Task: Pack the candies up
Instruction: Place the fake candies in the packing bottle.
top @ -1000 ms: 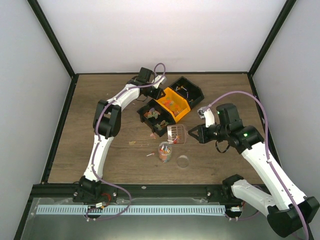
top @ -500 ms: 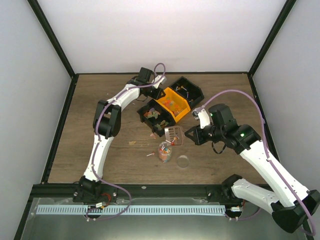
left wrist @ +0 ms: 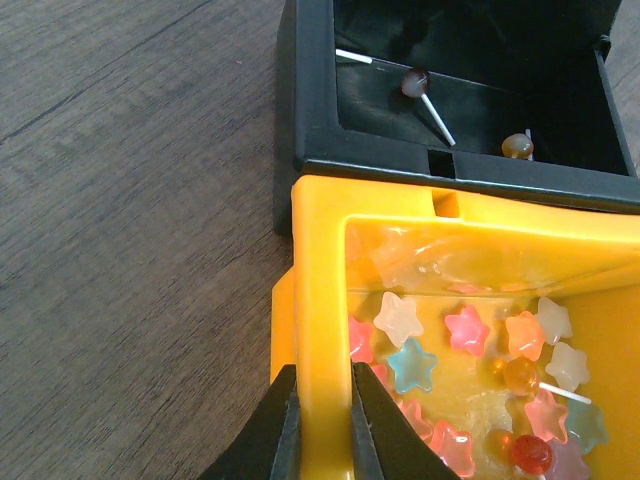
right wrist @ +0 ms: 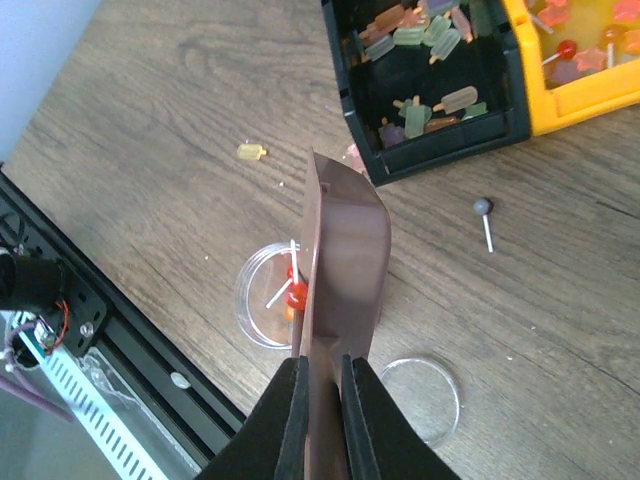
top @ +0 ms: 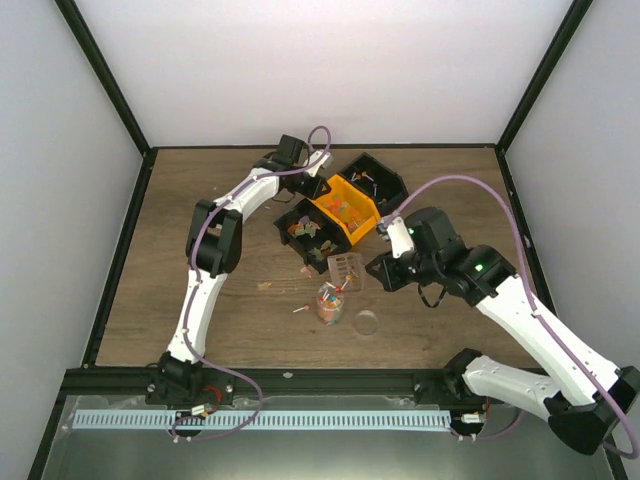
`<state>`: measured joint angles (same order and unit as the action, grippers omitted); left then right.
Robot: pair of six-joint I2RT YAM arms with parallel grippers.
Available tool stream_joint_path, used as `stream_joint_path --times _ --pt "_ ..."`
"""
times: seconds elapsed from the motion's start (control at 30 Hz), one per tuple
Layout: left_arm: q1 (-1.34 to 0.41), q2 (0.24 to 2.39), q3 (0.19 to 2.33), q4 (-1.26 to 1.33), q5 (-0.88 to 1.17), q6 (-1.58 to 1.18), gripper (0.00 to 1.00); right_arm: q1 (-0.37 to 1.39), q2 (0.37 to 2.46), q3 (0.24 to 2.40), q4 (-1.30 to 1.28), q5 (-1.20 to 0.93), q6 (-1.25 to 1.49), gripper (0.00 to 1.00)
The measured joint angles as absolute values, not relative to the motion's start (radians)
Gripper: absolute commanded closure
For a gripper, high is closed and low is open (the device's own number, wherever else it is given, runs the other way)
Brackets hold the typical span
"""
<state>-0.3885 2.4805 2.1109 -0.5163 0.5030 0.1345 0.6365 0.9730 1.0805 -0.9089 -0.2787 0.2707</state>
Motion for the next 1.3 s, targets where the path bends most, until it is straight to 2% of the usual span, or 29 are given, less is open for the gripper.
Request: stream_joint_path --times 0.17,0.43,0.77,1.3 --pt "-0.389 2.481 2.111 -0.516 0.503 0.134 0.96 0.702 1.005 1.084 -0.915 -0.229 0.282 0.99" --pt "-0.389 2.481 2.111 -0.516 0.503 0.134 0.96 0.704 1.007 1.09 -0.917 -0.18 0.289 0.99" --pt "-0.389 2.481 2.111 -0.516 0.505 0.134 0.96 0.704 1.02 1.204 -0.947 -0.165 0.288 0.99" --pt "-0.387 2.481 2.106 -0.509 0.511 0.131 0.96 0.726 1.029 1.185 -0.966 -0.084 0.275 0.99"
